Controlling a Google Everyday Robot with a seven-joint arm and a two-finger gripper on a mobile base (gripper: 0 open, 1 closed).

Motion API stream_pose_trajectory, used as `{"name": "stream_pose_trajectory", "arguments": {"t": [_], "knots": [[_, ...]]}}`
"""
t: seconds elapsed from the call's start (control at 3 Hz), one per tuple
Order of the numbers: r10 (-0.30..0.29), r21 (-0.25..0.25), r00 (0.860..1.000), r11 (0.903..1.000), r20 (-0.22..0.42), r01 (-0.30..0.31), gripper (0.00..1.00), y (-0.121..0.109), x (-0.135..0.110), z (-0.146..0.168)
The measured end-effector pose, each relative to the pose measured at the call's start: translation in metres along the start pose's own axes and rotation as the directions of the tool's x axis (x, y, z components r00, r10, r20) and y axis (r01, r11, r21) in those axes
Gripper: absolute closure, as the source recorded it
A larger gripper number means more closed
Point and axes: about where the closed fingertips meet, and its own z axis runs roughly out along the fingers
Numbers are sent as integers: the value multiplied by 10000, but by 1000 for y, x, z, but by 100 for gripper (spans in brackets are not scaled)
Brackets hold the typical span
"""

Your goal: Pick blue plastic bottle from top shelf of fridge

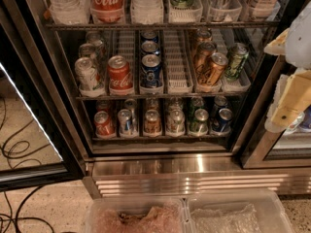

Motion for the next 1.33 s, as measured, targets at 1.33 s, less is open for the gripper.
{"name": "stream_pose_trajectory", "arguments": {"t": [1.33], "knots": [[1811, 1250, 9790, 9734, 939, -1920, 0, -1, 5, -7]]}}
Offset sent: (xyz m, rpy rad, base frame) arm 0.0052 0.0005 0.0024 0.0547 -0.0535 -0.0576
